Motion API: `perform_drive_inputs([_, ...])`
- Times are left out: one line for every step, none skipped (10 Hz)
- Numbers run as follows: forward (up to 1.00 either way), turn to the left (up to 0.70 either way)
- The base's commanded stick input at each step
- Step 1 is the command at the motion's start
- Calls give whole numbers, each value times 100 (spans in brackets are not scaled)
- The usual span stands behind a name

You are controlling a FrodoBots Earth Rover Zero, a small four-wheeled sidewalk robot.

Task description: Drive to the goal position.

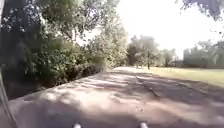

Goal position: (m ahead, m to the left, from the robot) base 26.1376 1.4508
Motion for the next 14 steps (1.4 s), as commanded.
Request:
perform_drive_inputs([70, -35])
perform_drive_inputs([70, -35])
perform_drive_inputs([70, -14])
perform_drive_inputs([70, 0])
perform_drive_inputs([70, 0])
perform_drive_inputs([70, 0])
perform_drive_inputs([70, 0])
perform_drive_inputs([70, 0])
perform_drive_inputs([70, 0])
perform_drive_inputs([70, 0])
perform_drive_inputs([70, 0])
perform_drive_inputs([70, 30])
perform_drive_inputs([70, 32])
perform_drive_inputs([70, 0])
